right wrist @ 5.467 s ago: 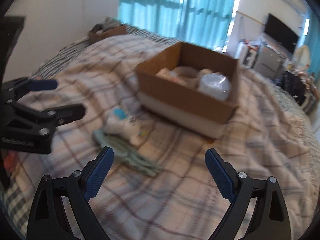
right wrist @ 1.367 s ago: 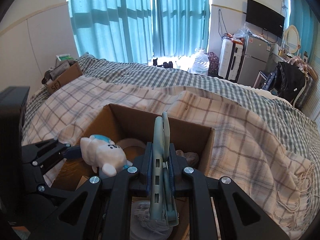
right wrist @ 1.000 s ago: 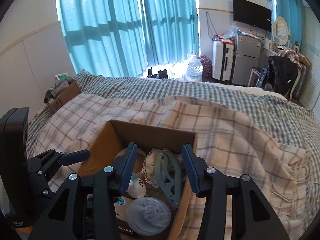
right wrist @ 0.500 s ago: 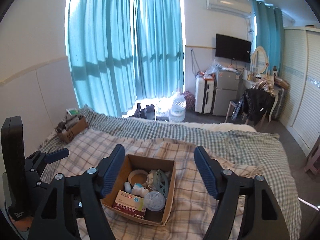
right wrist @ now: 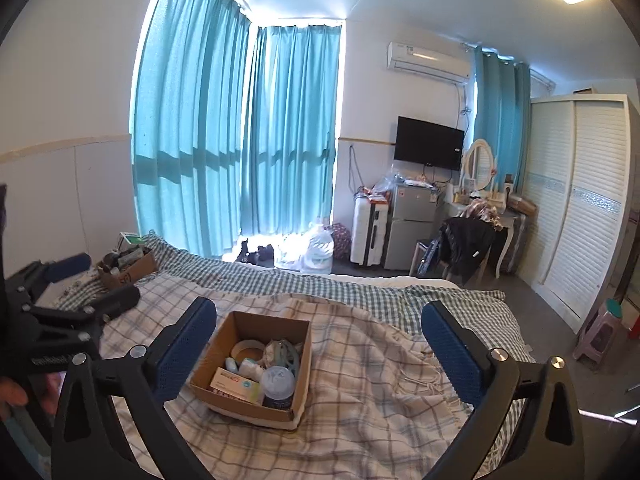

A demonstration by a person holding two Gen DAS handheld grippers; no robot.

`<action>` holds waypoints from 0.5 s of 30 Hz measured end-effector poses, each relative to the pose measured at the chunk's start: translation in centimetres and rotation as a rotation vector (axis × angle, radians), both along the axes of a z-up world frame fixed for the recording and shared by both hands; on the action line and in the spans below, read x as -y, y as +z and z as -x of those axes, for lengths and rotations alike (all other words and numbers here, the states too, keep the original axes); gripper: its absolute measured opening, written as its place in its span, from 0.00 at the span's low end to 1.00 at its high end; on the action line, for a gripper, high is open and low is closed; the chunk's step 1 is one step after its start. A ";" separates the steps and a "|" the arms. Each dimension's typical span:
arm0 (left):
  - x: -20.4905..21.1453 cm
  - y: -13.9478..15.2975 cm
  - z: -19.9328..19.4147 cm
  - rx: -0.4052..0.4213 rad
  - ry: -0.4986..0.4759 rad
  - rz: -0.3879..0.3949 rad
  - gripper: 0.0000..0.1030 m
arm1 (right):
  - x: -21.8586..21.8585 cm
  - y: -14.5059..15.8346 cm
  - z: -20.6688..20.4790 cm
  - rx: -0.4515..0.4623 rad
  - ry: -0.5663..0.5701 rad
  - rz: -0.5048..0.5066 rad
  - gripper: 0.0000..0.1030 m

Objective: Organize objects

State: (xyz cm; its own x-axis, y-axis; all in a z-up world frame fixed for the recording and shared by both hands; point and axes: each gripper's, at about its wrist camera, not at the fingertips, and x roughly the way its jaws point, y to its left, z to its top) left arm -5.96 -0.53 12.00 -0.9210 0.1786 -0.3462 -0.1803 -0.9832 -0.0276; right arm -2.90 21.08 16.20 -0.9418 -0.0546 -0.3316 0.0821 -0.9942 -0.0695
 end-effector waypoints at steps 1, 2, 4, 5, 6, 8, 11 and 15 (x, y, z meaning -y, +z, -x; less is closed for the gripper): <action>0.0 -0.3 -0.3 -0.007 0.003 0.004 1.00 | -0.1 -0.9 -0.2 -0.001 -0.003 0.004 1.00; -0.1 -0.9 -0.8 -0.013 0.015 0.012 1.00 | -0.4 -1.8 -0.3 0.004 -0.007 0.016 1.00; -0.3 -2.1 -1.5 -0.026 0.048 0.026 1.00 | -1.0 -3.8 0.0 0.016 -0.030 0.048 1.00; -0.3 -2.9 -1.8 -0.031 0.053 0.027 1.00 | -1.2 -4.9 0.1 0.020 -0.047 0.057 1.00; -0.4 -3.7 -2.1 -0.033 0.052 0.027 1.00 | -1.4 -5.9 0.4 0.023 -0.060 0.060 1.00; -0.7 -5.2 -2.5 -0.036 0.050 0.037 1.00 | -1.6 -7.9 0.6 0.013 -0.084 0.047 1.00; -1.1 -7.6 -2.8 -0.060 0.047 0.053 1.00 | -1.3 -10.9 0.9 -0.009 -0.083 0.016 1.00; -1.1 -10.5 -3.1 -0.064 0.053 0.018 1.00 | -1.0 -14.6 0.7 0.013 -0.071 0.024 1.00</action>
